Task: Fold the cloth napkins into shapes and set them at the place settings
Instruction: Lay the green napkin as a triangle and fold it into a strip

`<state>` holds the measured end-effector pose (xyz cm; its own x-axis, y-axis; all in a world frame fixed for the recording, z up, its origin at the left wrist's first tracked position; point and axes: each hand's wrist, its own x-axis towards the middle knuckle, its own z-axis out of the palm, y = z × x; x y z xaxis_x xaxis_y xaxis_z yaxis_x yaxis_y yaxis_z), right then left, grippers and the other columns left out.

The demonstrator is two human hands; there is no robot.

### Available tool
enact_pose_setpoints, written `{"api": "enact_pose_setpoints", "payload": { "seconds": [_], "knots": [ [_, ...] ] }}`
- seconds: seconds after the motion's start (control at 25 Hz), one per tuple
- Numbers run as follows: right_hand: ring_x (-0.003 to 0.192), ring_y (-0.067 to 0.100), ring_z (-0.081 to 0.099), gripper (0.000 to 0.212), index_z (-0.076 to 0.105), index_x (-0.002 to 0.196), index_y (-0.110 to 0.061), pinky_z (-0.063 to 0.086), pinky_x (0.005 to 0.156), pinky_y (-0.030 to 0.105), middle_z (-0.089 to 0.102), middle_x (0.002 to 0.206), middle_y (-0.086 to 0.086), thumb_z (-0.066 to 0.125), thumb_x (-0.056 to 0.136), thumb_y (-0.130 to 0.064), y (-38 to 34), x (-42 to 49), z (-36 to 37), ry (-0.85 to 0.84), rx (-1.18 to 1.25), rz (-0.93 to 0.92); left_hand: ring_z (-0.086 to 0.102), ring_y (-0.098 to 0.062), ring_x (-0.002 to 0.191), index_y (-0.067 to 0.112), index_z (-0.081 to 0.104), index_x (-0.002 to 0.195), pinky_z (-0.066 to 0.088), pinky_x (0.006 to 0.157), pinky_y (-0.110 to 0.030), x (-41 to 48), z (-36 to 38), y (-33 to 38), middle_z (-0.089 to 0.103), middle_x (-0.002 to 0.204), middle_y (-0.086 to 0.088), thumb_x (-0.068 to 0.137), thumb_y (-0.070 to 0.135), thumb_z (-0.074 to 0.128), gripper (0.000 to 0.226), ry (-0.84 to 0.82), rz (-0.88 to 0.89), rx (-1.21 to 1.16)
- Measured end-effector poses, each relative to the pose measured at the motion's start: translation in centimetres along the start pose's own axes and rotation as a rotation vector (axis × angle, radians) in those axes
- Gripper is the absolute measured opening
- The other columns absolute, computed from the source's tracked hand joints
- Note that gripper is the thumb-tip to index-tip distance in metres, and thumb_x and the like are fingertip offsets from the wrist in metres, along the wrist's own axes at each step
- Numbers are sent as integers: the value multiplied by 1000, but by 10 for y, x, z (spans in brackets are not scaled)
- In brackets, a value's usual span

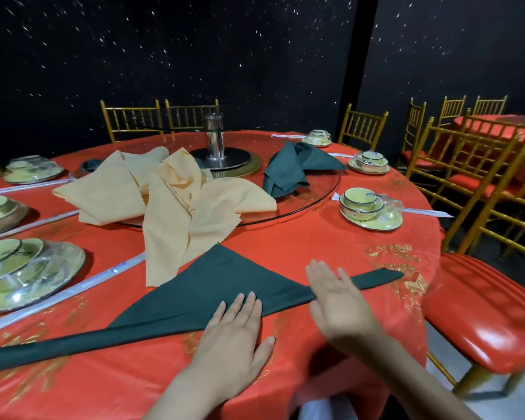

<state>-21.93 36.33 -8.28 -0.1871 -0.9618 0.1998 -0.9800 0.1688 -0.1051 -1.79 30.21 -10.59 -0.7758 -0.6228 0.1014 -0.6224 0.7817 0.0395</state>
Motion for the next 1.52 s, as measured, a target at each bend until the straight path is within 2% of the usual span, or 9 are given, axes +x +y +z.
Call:
{"api": "enact_pose_setpoints", "payload": {
  "seconds": [0.24, 0.4, 0.48, 0.64, 0.84, 1.08, 1.16, 1.28, 1.52],
  "knots": [
    [138, 1, -19, 96, 7, 151, -15, -21, 108, 17, -1, 159, -1, -11, 63, -48, -49, -3, 28, -106, 137, -151, -10, -8, 144, 16, 2, 151, -14, 111, -22, -8, -4, -12, -8, 157, 0, 74, 56, -10, 88, 10, -8, -61],
    [130, -5, -24, 96, 5, 151, -18, -26, 101, 12, -3, 158, -5, -11, 62, -47, -48, -6, 28, -107, 103, -159, 45, -8, 128, 16, 56, 131, 27, 110, -31, -31, -5, -38, 47, 140, 0, 96, 51, 6, 71, -70, -67, -23],
    [130, -9, -21, 95, 6, 151, -19, -24, 103, 12, -3, 158, -7, -11, 62, -47, -49, -4, 27, -114, 121, -147, 52, -9, 122, 16, 61, 126, 25, 102, -30, -45, 0, -56, 57, 132, 2, 97, 52, 11, 68, -118, -92, -8],
    [130, -10, -20, 94, 5, 151, -20, -26, 101, 10, -4, 158, -9, -10, 62, -45, -46, -4, 30, -112, 125, -138, 43, -14, 130, 14, 50, 136, 12, 107, -24, -75, -8, -87, 48, 140, 0, 98, 54, 13, 66, -103, -184, -35],
    [130, -6, -24, 96, 1, 151, -20, -29, 96, 8, -12, 150, -15, -13, 59, -45, -41, -1, 36, -103, 83, -174, -24, -4, 138, 23, -12, 145, -18, 110, -17, -101, -16, -113, -22, 147, 14, 59, 79, -30, 104, 31, -247, -108],
    [125, -2, -31, 103, -11, 148, -17, -20, 102, 15, -24, 145, -11, -17, 48, -43, -34, 9, 40, -132, 6, -204, -18, -5, 141, 18, -6, 150, -13, 112, -20, -130, -23, -146, -19, 150, 11, 58, 77, -28, 112, -23, -366, -88],
    [121, -17, -30, 106, -10, 147, -13, -17, 102, 14, -24, 141, -9, -15, 46, -44, -33, 12, 39, -125, 18, -214, -18, -4, 141, 18, -5, 150, -12, 112, -20, -141, -23, -162, -14, 154, 8, 56, 80, -28, 115, -42, -409, -94],
    [100, -34, -38, 102, 9, 147, -12, -12, 107, 16, -6, 143, -11, -3, 53, -49, -29, 15, 52, -185, 95, -102, -15, -5, 142, 18, -1, 151, -9, 115, -22, -156, -22, -184, -8, 157, 4, 55, 82, -29, 118, -43, -484, -95],
    [139, -6, -7, 65, 61, 121, 0, 2, 108, 12, 61, 125, 10, 30, 71, -28, -33, 7, 46, -152, -4, -183, -7, -10, 144, 12, 4, 151, -6, 114, -23, -160, -33, -199, -3, 157, 0, 49, 88, -26, 131, 17, -633, -189]
  ]
}}
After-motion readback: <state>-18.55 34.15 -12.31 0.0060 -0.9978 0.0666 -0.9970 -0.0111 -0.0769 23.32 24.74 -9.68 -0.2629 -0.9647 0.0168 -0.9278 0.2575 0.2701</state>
